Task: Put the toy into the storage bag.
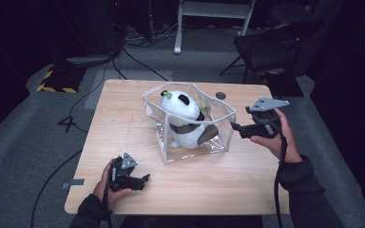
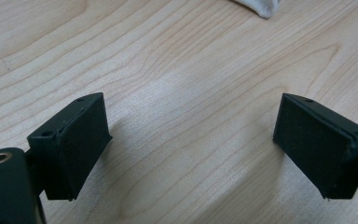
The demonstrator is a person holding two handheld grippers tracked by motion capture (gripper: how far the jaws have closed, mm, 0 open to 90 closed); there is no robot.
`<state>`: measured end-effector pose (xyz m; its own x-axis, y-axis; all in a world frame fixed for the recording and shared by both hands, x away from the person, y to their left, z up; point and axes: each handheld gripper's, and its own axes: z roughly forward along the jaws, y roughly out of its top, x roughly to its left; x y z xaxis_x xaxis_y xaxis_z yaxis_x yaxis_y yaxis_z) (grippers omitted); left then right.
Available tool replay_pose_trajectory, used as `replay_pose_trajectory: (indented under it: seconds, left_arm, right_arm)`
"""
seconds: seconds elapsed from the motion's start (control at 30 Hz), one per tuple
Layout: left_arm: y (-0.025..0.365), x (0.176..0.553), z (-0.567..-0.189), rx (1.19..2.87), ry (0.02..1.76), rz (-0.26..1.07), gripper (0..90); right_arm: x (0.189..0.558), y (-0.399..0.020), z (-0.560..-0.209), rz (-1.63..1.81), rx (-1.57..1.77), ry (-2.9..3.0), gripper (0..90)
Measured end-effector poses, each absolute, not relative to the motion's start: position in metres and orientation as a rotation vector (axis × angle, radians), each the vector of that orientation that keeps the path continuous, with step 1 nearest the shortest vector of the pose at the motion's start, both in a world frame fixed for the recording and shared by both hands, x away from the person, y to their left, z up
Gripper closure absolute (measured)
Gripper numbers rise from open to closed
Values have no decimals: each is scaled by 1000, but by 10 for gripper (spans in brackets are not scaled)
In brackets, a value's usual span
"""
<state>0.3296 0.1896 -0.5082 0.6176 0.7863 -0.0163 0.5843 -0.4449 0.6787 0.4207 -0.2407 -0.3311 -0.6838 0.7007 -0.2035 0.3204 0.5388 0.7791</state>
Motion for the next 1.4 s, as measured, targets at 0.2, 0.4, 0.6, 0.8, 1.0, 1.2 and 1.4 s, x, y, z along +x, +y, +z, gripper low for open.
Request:
replay_pose_trajectory:
  seconds: [0.2,0.4,0.6,0.8,1.0,1.2,1.4]
  left_arm:
    - [190,330,-508,2186,1071,399,105]
    - [190,330,-508,2186,1072,398,105]
    - [190,329,-508,2186,1072,399,105]
    - [190,330,-508,2186,1072,399,105]
    - [190,330,-508,2186,1072,399,105]
    - [190,330,-508,2186,1071,399,105]
    - [190,330,-508,2186,1071,399,105]
  right_arm:
    - [419,-247,-343,982,829,2293,204]
    - [418,-254,-356,954,843,2308,204]
    - [414,-258,-367,923,845,2314,206]
    - [411,-263,-378,916,851,2322,207]
    - [410,-265,-389,904,861,2340,207]
    - [408,-270,-401,877,864,2351,208]
    - [407,-273,-413,860,873,2376,208]
